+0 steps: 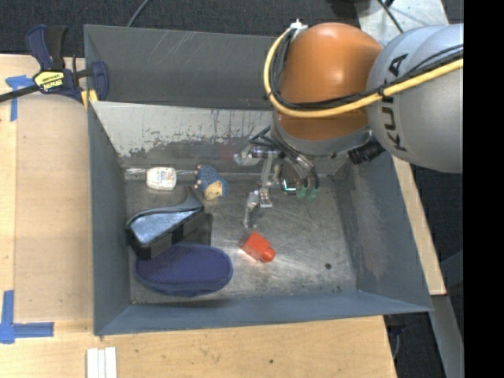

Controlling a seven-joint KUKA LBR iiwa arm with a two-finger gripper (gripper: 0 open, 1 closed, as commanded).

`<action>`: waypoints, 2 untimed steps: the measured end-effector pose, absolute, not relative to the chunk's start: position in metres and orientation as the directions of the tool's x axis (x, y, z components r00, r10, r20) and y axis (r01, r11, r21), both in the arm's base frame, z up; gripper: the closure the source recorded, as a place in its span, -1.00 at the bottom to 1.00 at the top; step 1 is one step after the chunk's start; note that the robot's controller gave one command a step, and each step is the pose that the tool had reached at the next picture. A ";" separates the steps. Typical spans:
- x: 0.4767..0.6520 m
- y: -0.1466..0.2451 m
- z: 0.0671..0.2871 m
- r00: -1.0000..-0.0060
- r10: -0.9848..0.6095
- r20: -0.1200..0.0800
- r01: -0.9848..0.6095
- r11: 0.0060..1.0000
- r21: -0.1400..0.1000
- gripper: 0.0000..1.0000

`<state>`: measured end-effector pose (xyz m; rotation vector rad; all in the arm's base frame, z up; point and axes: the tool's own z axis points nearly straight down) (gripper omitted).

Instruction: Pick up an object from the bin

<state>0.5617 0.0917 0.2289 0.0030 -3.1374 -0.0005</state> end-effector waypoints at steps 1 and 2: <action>0.607 0.115 0.091 -0.996 0.086 -0.012 0.086 0.996 0.002 -1.00; 0.622 0.136 0.087 -0.976 -0.216 -0.032 -0.216 0.976 -0.007 -1.00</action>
Offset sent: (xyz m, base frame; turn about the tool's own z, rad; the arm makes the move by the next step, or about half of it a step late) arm 0.0410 0.0243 -0.1407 0.0872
